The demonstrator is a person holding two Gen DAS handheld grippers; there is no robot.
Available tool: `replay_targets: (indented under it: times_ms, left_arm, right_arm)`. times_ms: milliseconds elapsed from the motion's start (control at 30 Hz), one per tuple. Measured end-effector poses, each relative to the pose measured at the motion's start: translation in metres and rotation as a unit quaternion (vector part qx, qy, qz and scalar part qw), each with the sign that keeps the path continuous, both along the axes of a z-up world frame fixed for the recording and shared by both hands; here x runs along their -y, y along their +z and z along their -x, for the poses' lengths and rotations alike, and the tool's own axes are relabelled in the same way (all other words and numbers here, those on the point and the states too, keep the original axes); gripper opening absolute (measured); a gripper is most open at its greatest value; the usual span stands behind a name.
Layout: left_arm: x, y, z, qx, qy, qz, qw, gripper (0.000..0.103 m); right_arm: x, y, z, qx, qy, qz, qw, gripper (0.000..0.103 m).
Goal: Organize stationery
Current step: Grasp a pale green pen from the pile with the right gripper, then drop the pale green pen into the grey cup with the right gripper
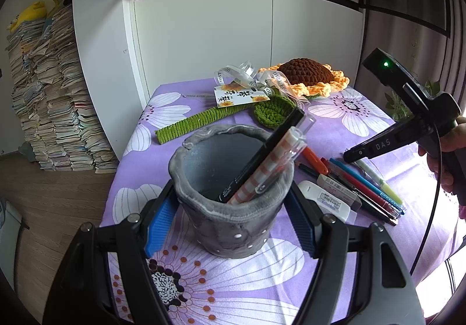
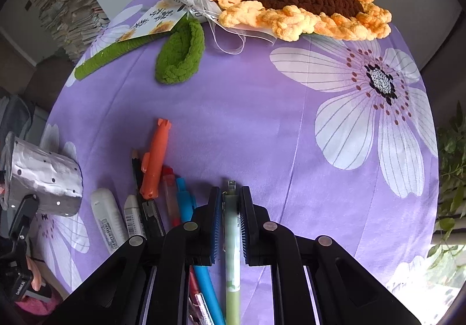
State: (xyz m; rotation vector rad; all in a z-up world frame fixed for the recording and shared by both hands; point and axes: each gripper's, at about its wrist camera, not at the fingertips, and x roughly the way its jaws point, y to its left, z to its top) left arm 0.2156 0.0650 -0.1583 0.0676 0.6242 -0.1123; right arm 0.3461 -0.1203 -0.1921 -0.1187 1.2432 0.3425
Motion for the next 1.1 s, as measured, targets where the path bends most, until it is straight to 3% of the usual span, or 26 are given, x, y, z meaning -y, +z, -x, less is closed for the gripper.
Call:
replay_targets:
  times_ms: [233, 433, 633, 867, 967, 1100]
  left_arm:
    - [0.001, 0.0, 0.0, 0.0, 0.0, -0.003, 1.0, 0.071]
    - [0.0, -0.001, 0.001, 0.001, 0.002, -0.002, 1.0, 0.071]
    - [0.0, 0.0, 0.001, 0.001, 0.001, -0.001, 1.0, 0.071]
    - [0.002, -0.001, 0.001, 0.003, 0.001, 0.0, 1.0, 0.071]
    - [0.002, -0.001, 0.001, 0.003, 0.0, 0.0, 1.0, 0.071]
    - [0.001, -0.001, 0.0, 0.002, -0.001, 0.001, 1.0, 0.071]
  right_arm:
    - [0.004, 0.02, 0.007, 0.038, -0.012, -0.027, 0.999, 0.01]
    - [-0.001, 0.086, 0.035, 0.131, 0.001, -0.065, 0.989, 0.01]
    - [-0.015, 0.146, 0.061, 0.213, 0.035, -0.119, 0.969, 0.01]
    - [-0.047, 0.19, 0.078, 0.268, 0.091, -0.174, 0.943, 0.01]
    - [-0.066, 0.199, 0.081, 0.285, 0.119, -0.197, 0.931, 0.01]
    - [-0.092, 0.188, 0.077, 0.271, 0.15, -0.225, 0.924, 0.01]
